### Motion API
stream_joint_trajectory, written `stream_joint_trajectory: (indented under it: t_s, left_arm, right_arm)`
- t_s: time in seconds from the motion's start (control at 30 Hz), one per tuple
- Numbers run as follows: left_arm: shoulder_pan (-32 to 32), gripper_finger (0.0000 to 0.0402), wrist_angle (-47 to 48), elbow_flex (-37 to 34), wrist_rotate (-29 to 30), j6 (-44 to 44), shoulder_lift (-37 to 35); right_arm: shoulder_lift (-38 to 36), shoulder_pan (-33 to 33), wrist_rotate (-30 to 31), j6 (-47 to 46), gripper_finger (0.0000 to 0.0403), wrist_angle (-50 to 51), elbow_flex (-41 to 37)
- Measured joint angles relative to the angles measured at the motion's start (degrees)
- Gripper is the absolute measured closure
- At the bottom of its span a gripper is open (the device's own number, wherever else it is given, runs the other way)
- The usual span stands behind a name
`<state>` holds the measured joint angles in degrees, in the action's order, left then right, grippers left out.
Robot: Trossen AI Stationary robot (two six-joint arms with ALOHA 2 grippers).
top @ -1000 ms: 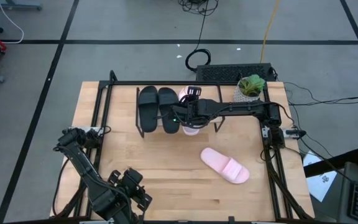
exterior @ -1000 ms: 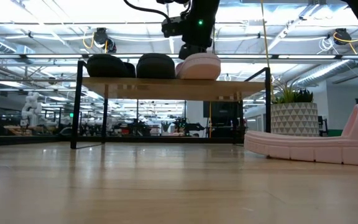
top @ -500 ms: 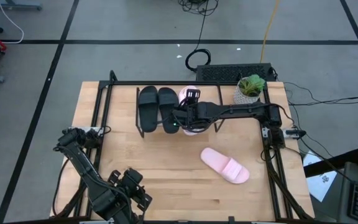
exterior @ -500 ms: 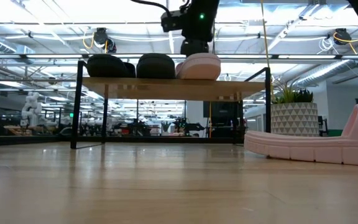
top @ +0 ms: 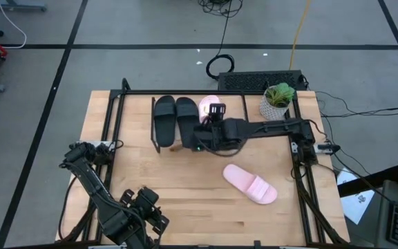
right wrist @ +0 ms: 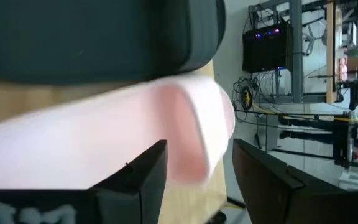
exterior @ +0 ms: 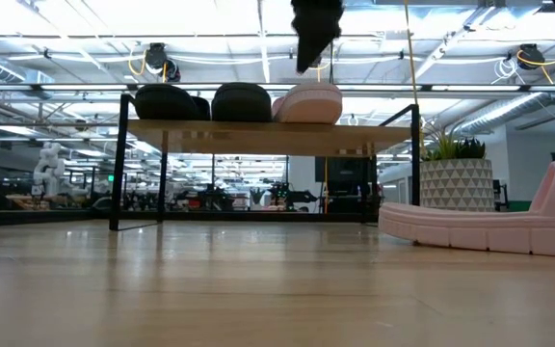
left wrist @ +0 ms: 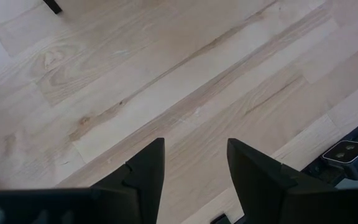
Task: Pick and place slides into the shelf
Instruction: Put the pink slipper onto the shelf
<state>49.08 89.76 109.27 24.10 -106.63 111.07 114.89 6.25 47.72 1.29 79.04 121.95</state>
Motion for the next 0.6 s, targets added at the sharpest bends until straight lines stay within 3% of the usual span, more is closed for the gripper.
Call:
stream_joint_trajectory:
  t_s: [0.17,0.23,0.6]
  left_arm:
    - [0.0,0.0229,0.0,0.0,0.0,-0.1,0.0]
    - [0.0,0.0229,0.0,0.0,0.0,-0.2,0.0]
    - [0.0,0.0229,-3.3,0.0,0.0,-0.3,0.0]
  right_arm:
    - [0.0,6.2,-0.1,-2.2,0.023,11.2,4.5]
    - [-0.7,8.9,-0.9,-2.1,0.0231,11.1,4.8]
    - [-9.2,19.6,-29.7,6.5,0.0232,11.0,4.7]
